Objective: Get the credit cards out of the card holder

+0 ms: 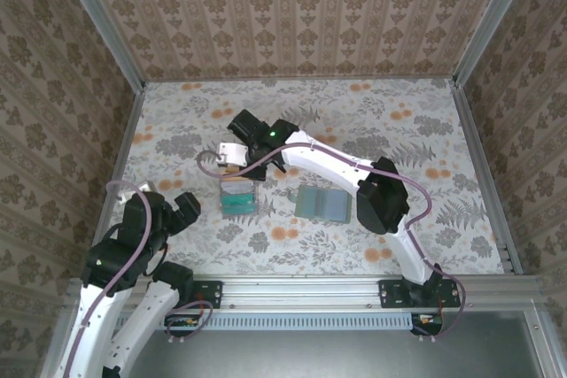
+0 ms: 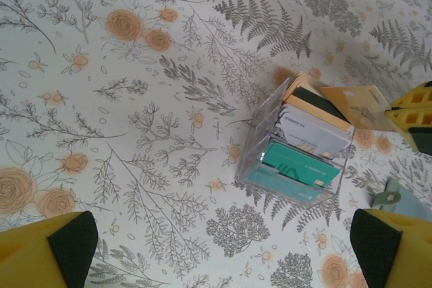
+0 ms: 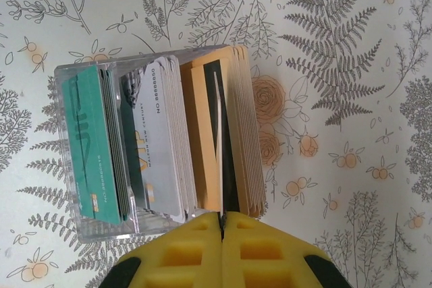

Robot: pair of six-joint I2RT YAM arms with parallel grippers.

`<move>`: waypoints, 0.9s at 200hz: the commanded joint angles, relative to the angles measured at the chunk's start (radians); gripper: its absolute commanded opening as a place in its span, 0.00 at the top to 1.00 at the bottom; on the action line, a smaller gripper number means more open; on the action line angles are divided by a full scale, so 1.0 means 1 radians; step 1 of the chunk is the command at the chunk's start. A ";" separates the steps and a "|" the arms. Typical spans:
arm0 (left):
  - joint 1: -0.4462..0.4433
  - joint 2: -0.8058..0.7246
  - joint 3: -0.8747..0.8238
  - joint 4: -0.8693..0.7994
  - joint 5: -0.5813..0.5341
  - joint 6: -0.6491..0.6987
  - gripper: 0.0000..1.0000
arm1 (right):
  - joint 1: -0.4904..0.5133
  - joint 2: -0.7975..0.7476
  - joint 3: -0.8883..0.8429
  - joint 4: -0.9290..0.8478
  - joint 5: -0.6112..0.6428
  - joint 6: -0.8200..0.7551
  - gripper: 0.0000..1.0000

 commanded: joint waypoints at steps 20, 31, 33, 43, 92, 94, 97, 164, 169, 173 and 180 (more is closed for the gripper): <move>0.008 -0.019 -0.004 -0.031 -0.021 -0.019 0.00 | 0.013 0.036 0.044 -0.009 0.007 -0.008 1.00; 0.008 -0.019 -0.006 -0.032 -0.021 -0.019 0.00 | 0.014 0.042 0.047 -0.008 0.006 -0.005 1.00; 0.008 -0.018 -0.005 -0.032 -0.019 -0.019 0.00 | 0.015 0.043 0.047 -0.007 0.006 -0.005 1.00; 0.008 -0.018 -0.007 -0.030 -0.016 -0.019 0.00 | 0.017 0.047 0.047 -0.007 -0.001 -0.006 1.00; 0.008 -0.018 -0.009 -0.024 -0.011 -0.013 0.00 | 0.018 0.056 0.046 0.007 0.023 0.007 0.84; 0.008 -0.017 -0.009 -0.024 -0.011 -0.013 0.00 | 0.018 0.056 0.045 0.007 0.024 0.008 0.84; 0.009 -0.016 -0.008 -0.023 -0.009 -0.012 0.00 | 0.019 0.055 0.046 0.008 0.027 0.008 0.83; 0.008 0.028 -0.010 0.036 0.036 0.018 0.00 | 0.000 -0.009 -0.003 0.094 0.124 0.092 0.67; 0.008 0.036 -0.010 0.047 0.045 0.022 0.00 | -0.003 -0.022 -0.015 0.105 0.132 0.103 0.66; 0.008 0.043 -0.010 0.056 0.053 0.025 0.00 | -0.006 -0.033 -0.029 0.115 0.138 0.115 0.66; 0.008 0.060 -0.011 0.073 0.067 0.032 0.00 | -0.011 -0.057 -0.055 0.130 0.147 0.131 0.66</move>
